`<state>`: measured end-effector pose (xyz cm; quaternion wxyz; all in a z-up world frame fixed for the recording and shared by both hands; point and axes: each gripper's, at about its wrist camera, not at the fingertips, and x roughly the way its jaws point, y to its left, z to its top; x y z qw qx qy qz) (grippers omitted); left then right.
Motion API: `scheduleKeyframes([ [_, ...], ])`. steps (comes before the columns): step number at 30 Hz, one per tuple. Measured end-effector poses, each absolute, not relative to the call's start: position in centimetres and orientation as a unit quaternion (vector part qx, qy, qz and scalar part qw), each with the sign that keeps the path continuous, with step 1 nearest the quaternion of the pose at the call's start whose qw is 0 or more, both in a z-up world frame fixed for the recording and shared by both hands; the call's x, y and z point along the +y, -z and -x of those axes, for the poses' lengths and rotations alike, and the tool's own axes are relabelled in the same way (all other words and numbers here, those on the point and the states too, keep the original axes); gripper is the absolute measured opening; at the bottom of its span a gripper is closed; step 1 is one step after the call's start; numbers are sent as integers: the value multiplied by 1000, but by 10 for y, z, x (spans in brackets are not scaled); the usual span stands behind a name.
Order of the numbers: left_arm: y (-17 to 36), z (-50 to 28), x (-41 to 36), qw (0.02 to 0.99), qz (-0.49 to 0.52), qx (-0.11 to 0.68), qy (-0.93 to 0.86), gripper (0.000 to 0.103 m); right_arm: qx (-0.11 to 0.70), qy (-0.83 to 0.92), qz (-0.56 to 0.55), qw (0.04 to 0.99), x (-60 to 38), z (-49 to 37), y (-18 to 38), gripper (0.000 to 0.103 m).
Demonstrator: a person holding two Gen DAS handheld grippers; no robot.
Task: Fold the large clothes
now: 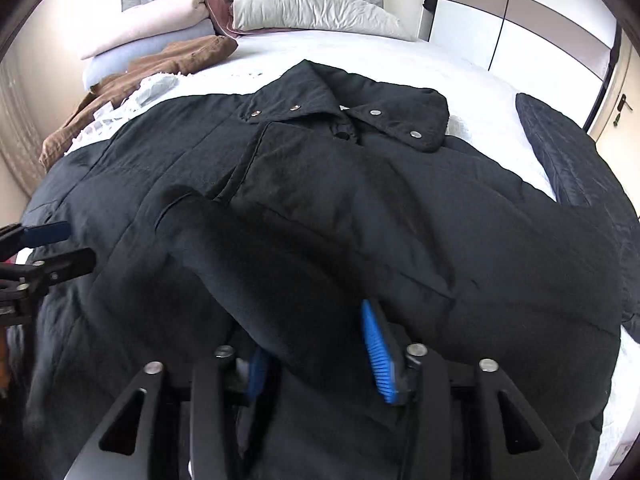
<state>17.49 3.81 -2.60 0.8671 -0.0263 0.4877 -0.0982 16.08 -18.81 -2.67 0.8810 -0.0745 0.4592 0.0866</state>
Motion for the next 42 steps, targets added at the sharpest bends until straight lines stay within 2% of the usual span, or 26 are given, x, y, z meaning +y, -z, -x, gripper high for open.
scheduleKeyframes([
  [1,26,-175,38,865,29,491,102,83,460,-98,62,880,-194,-156,22,63],
  [2,26,-175,38,863,33,493,105,83,462,-110,48,879,-196,-152,24,75],
  [3,26,-174,37,862,36,495,108,83,462,-128,23,877,-203,-145,18,79],
  [14,5,-168,27,852,53,505,128,83,415,-106,-21,903,-262,-86,-16,86],
  [19,-13,-195,-7,839,81,513,159,83,384,-18,0,923,-316,-82,-36,87],
  [23,6,-228,-44,819,89,539,176,83,381,21,-56,923,-367,-79,-31,87],
  [24,16,-235,-51,814,86,550,166,81,381,31,-73,921,-380,-77,-28,87],
  [26,34,-243,-60,805,87,566,152,65,382,50,-98,918,-401,-74,-22,87],
  [27,39,-244,-63,803,96,567,154,43,383,65,-116,914,-416,-74,-17,87],
  [28,40,-242,-65,804,108,562,163,17,383,74,-130,912,-425,-73,-13,87],
  [30,30,-231,-64,833,105,527,132,7,379,86,-154,909,-438,-71,-8,87],
  [33,22,-211,-57,865,89,489,70,7,361,89,-155,915,-439,-70,-9,86],
  [37,40,-205,-73,866,2,497,50,13,350,70,-122,926,-416,-79,-10,84],
  [40,12,-193,-74,896,15,441,56,15,351,51,-89,931,-397,-86,-9,75],
  [42,-5,-183,-79,915,16,393,91,23,347,28,-63,935,-381,-91,-9,63],
])
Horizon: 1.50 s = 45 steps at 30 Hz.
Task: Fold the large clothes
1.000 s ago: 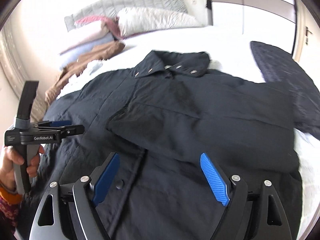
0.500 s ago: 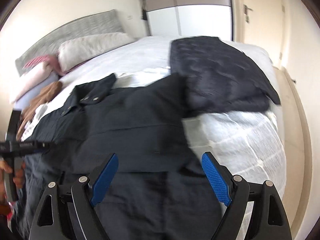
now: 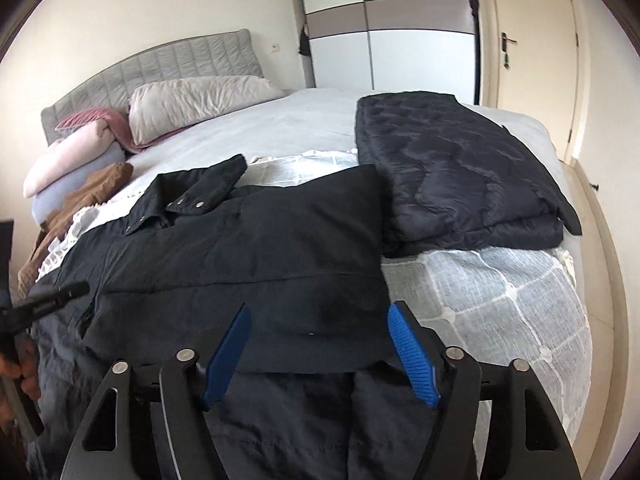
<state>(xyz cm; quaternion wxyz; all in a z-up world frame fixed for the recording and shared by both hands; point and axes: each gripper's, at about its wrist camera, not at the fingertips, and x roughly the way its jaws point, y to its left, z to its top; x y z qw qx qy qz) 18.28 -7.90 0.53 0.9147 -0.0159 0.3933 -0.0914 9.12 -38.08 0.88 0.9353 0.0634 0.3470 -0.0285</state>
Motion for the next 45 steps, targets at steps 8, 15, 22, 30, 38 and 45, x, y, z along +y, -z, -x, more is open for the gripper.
scheduleKeyframes([
  [8,46,-197,-91,879,3,450,160,29,445,51,-55,893,-383,-124,47,42],
  [15,15,-183,-67,868,11,472,156,82,435,48,-38,898,-369,-116,28,76],
  [22,-17,-148,-4,868,19,477,132,84,399,35,-65,914,-366,-97,-4,87],
  [30,-35,-116,108,893,43,447,33,85,356,33,-65,932,-353,-73,-35,89],
  [38,-1,-106,228,861,131,487,-62,85,366,34,-83,926,-348,-72,-38,93],
  [45,49,-100,323,811,294,492,-115,85,379,35,-65,923,-341,-76,-28,93],
])
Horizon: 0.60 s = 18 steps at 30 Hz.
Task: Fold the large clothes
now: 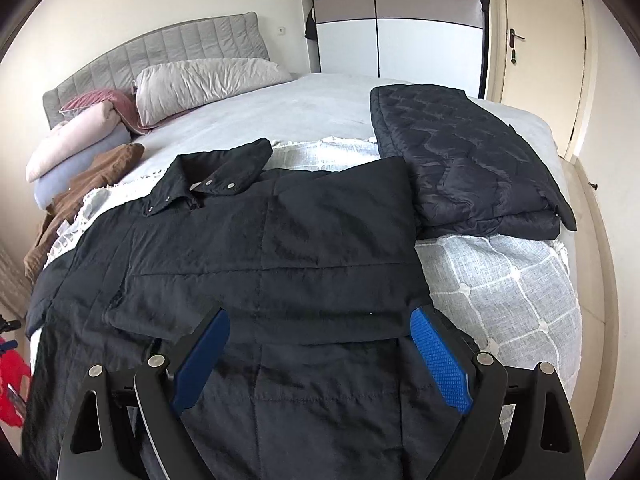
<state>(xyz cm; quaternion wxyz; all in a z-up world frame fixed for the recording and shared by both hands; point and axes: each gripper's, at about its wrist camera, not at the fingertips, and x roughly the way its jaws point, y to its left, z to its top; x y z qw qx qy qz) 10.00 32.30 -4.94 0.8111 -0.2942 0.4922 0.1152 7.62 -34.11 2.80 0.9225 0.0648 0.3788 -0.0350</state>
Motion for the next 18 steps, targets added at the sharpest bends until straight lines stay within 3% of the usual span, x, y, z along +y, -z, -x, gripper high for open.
scheduleKeyframes([
  [8,105,-92,378,752,477,433,-137,83,390,39,-39,919,-332,-82,-20,93],
  [14,147,-85,397,710,596,347,-142,80,402,36,-28,915,-324,-88,-13,93],
  [18,161,-80,400,687,655,283,-136,62,414,22,-24,910,-313,-93,-8,93],
])
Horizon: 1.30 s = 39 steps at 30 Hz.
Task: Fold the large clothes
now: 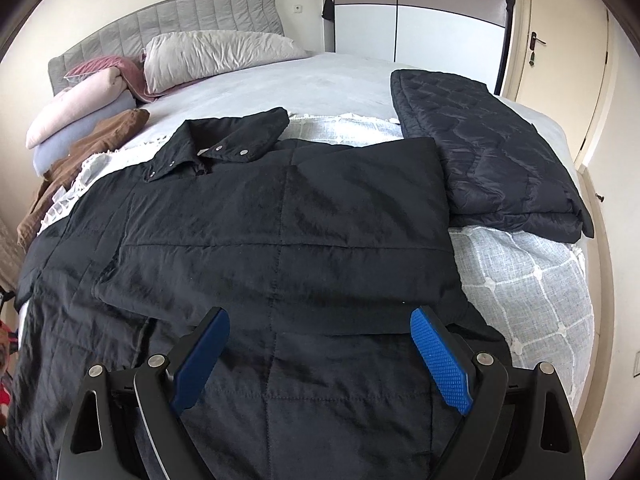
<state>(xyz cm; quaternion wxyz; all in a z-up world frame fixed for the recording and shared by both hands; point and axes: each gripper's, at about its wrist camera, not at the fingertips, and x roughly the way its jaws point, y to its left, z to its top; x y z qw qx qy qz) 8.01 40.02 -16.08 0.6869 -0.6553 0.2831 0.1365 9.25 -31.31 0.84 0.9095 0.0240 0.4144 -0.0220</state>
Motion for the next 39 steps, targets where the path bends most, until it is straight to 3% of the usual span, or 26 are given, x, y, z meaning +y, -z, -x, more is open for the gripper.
scheduleKeyframes([
  [2,155,-81,401,699,647,269,-145,46,417,17,-15,909,-307,-93,-7,93],
  [4,140,-83,402,720,617,269,-169,18,418,12,-2,908,-300,-93,-6,93],
  [7,113,-76,402,754,571,264,-188,10,419,10,9,908,-295,-92,-4,93],
  [13,31,-78,384,837,469,217,-178,8,416,6,4,909,-296,-91,-7,93],
  [24,-122,-108,242,952,252,177,4,6,406,0,-17,914,-303,-85,-18,93],
  [32,-123,-139,95,944,120,267,152,9,407,-4,-22,913,-304,-85,-18,93],
  [33,-116,-143,79,938,105,284,166,14,408,-4,-23,913,-304,-85,-18,93],
  [36,-81,-153,30,901,53,361,232,51,410,-4,-27,911,-306,-85,-16,93],
  [39,-47,-144,2,874,-2,411,259,53,414,-6,-33,910,-308,-86,-14,93],
])
